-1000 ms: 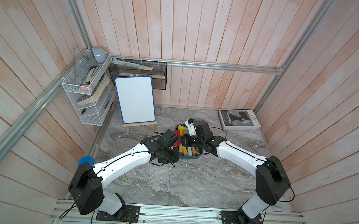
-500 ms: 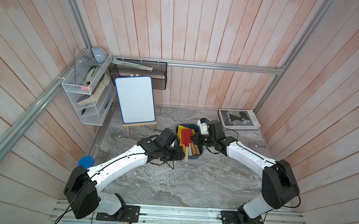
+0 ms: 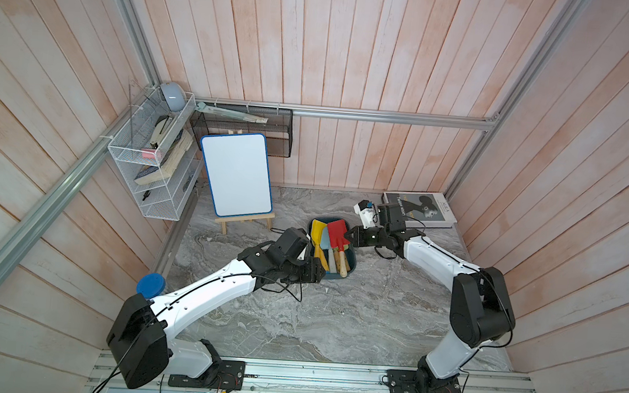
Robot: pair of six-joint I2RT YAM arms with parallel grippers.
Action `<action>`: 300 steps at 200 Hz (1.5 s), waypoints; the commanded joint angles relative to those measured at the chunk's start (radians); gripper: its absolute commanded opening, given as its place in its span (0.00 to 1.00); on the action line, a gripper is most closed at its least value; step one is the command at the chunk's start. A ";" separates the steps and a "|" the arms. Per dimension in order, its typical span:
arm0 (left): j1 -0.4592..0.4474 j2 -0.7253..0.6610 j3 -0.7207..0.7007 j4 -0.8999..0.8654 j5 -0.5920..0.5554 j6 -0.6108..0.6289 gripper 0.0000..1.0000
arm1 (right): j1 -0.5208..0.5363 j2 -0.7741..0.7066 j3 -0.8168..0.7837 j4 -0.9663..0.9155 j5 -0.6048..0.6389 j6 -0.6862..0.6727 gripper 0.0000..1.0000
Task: Put the shovel into the storage box
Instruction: Place the shovel in the storage box.
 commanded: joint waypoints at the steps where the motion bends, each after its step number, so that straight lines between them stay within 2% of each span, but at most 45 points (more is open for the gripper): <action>1: -0.001 -0.022 -0.011 0.046 0.007 0.021 0.68 | -0.010 0.037 0.047 -0.012 -0.024 -0.048 0.00; 87: -0.001 -0.035 -0.019 0.065 0.009 0.036 0.68 | -0.024 0.171 0.114 0.049 -0.014 -0.045 0.00; 233: -0.001 -0.027 -0.001 0.038 -0.001 0.042 0.68 | -0.040 0.258 0.117 0.086 0.006 -0.033 0.00; 266: -0.001 -0.027 0.001 0.039 0.002 0.041 0.68 | -0.040 0.243 0.110 0.082 0.016 -0.026 0.16; 300: -0.001 -0.033 -0.006 0.043 -0.005 0.048 0.68 | -0.040 0.227 0.115 0.067 0.025 -0.025 0.24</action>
